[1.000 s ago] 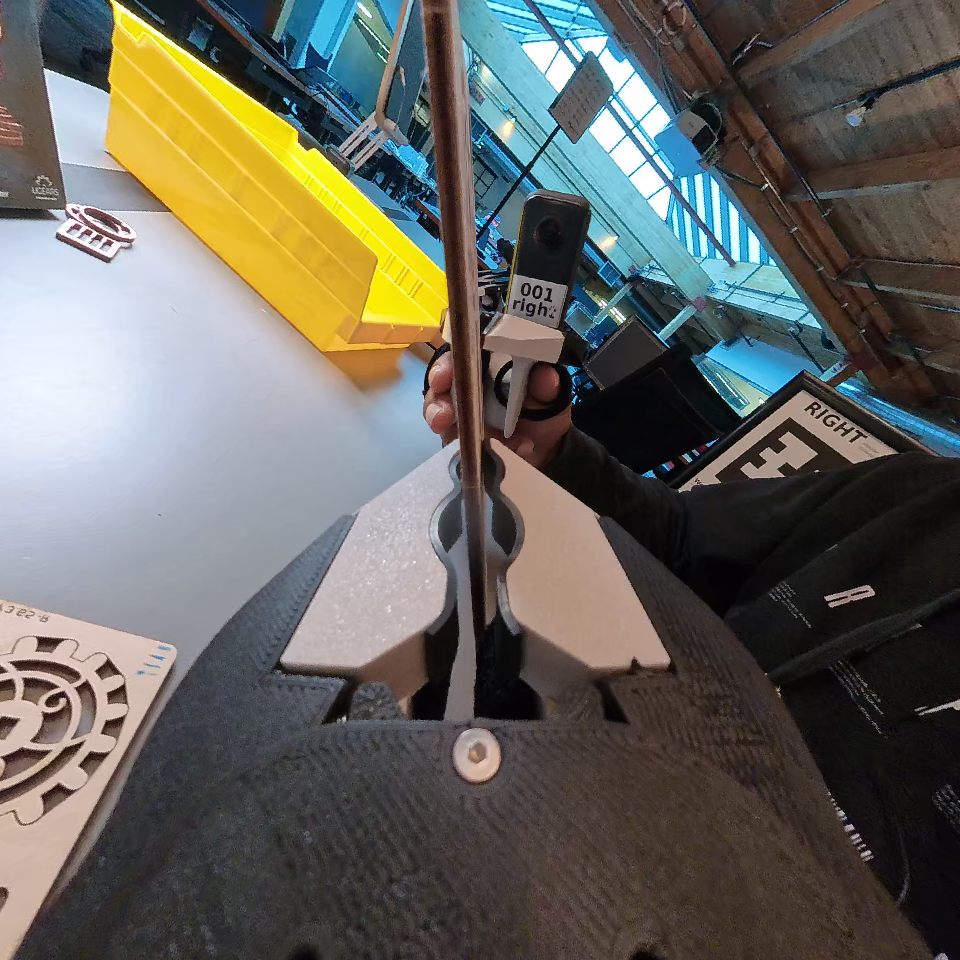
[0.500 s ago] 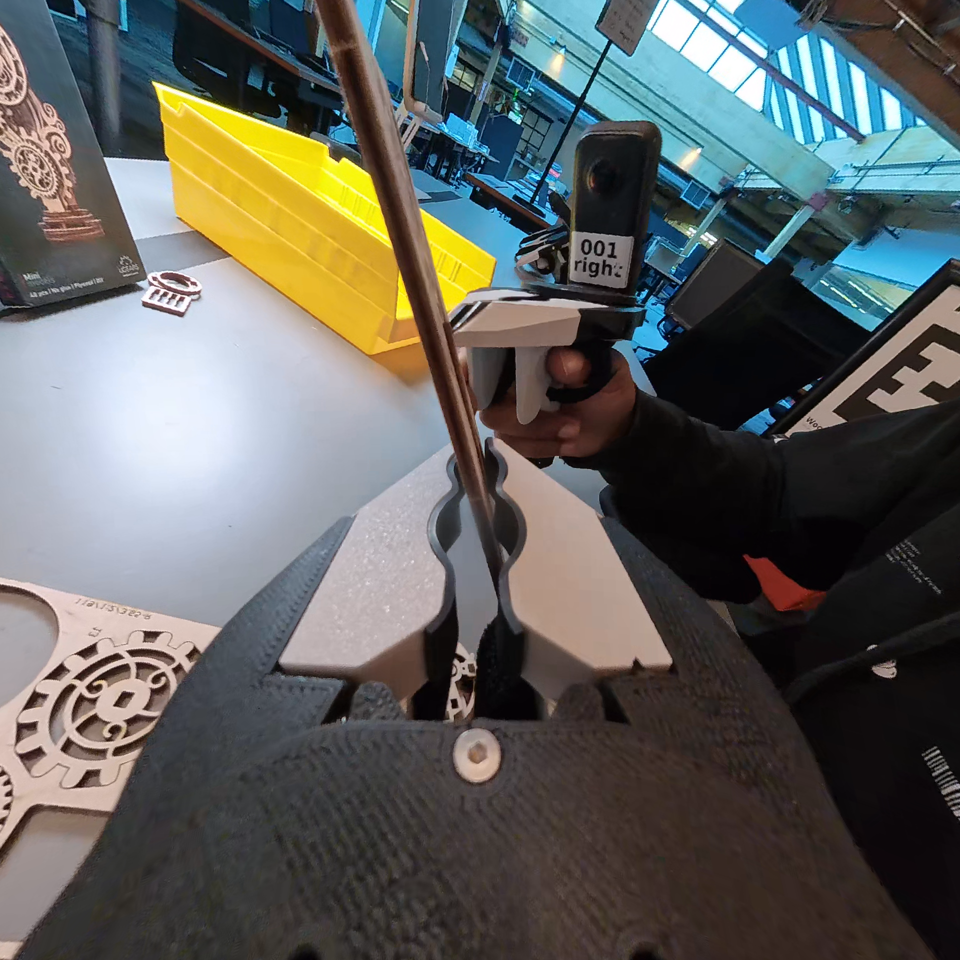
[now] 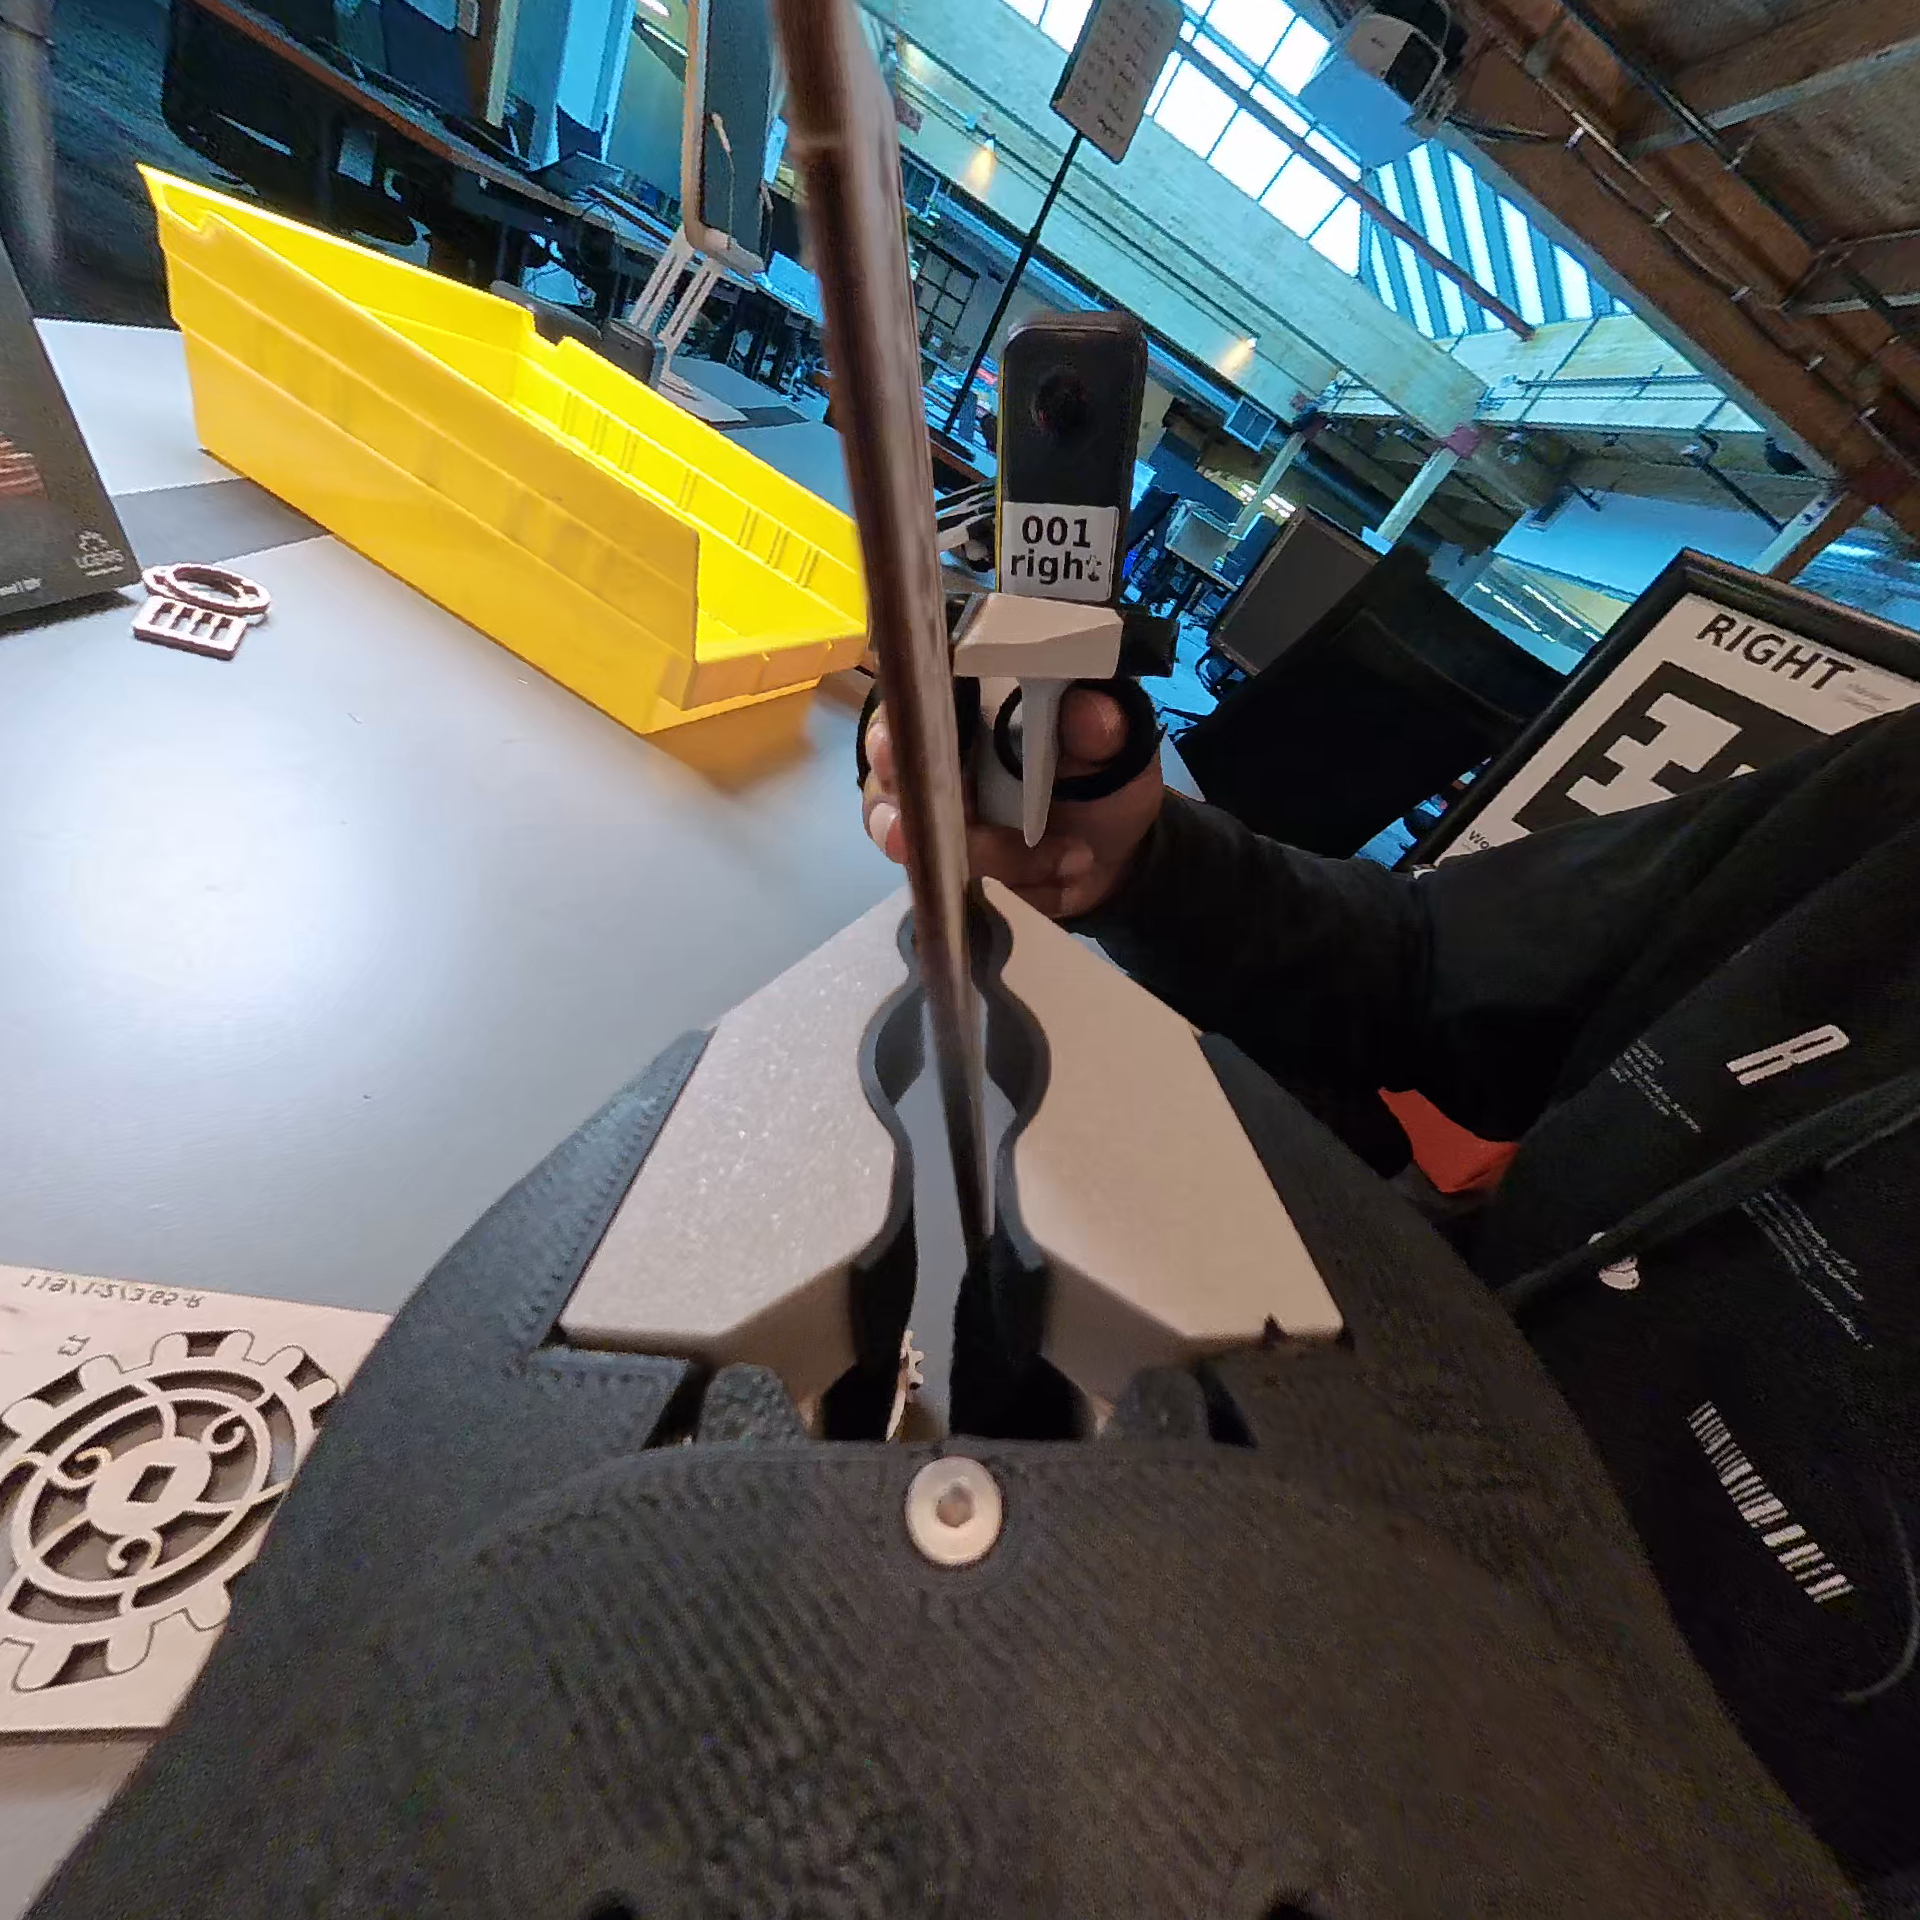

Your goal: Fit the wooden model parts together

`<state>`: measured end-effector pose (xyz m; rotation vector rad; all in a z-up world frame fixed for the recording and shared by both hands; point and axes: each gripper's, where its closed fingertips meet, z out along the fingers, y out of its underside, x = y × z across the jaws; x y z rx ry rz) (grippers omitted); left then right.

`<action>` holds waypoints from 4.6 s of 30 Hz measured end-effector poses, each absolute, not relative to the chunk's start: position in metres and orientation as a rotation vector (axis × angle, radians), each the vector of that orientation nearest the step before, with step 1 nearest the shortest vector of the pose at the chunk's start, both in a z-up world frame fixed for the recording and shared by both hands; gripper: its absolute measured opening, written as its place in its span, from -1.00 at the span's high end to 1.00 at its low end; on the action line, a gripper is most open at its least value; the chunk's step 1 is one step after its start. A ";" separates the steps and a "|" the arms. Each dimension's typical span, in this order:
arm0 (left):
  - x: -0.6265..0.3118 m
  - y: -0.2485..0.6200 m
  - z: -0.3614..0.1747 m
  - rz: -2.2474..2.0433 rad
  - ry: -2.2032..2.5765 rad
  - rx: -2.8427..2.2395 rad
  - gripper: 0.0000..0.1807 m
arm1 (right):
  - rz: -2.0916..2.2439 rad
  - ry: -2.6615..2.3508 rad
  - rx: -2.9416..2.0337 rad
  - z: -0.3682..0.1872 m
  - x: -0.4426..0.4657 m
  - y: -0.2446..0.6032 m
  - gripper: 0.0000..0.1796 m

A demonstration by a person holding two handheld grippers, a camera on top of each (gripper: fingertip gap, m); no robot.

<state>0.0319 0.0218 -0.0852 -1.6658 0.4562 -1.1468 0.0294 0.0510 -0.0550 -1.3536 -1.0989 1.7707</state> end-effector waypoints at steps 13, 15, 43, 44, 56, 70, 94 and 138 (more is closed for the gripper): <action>0.033 0.018 -0.066 -1.096 0.522 -1.601 0.98 | 1.837 -1.223 -1.349 -0.059 0.021 0.020 0.99; 0.032 0.021 -0.068 -1.079 0.501 -1.629 0.98 | 1.799 -1.210 -1.362 -0.061 0.020 0.023 0.98; 0.033 0.022 -0.061 -0.951 0.536 -1.668 0.99 | 1.698 -1.222 -1.342 -0.053 0.021 0.025 0.97; 0.034 0.021 -0.061 -0.963 0.538 -1.667 0.99 | 1.721 -1.219 -1.341 -0.052 0.021 0.024 0.96; 0.037 0.023 -0.066 -0.920 0.547 -1.700 0.98 | 1.628 -1.277 -1.314 -0.053 0.023 0.025 0.97; 0.043 0.020 -0.076 -0.877 0.618 -1.795 0.98 | 1.537 -1.454 -1.299 -0.064 0.032 0.022 0.98; 0.027 0.034 -0.083 -0.582 0.581 -1.823 0.99 | 1.170 -1.307 -1.279 -0.071 0.018 0.037 0.99; 0.038 0.016 -0.061 -0.878 0.646 -1.675 0.99 | 1.433 -1.271 -1.212 -0.047 0.025 0.019 0.97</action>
